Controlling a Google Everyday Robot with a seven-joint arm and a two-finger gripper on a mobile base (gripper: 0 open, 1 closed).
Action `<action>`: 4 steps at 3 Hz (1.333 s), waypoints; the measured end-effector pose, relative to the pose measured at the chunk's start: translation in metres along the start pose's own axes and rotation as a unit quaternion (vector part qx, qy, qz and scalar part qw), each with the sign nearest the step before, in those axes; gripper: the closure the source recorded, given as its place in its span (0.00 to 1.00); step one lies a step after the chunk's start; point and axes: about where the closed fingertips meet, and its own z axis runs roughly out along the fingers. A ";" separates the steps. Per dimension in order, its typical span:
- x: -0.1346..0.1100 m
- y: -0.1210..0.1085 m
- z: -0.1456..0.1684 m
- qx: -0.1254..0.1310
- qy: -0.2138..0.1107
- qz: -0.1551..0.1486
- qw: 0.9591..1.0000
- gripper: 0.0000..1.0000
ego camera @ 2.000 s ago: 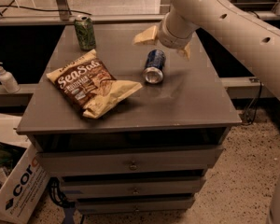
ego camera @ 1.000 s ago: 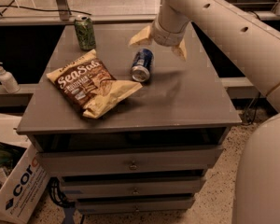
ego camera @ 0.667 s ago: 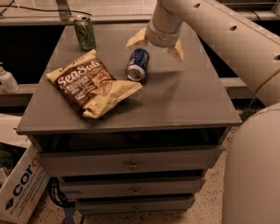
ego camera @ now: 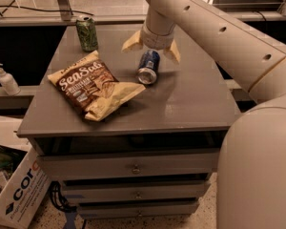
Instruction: Place pepsi can upright
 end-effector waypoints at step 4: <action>0.002 -0.006 -0.001 -0.020 -0.004 -0.015 1.000 0.88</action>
Offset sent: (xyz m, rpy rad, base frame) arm 0.0048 0.0118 -0.0078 -0.0463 0.0305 0.0212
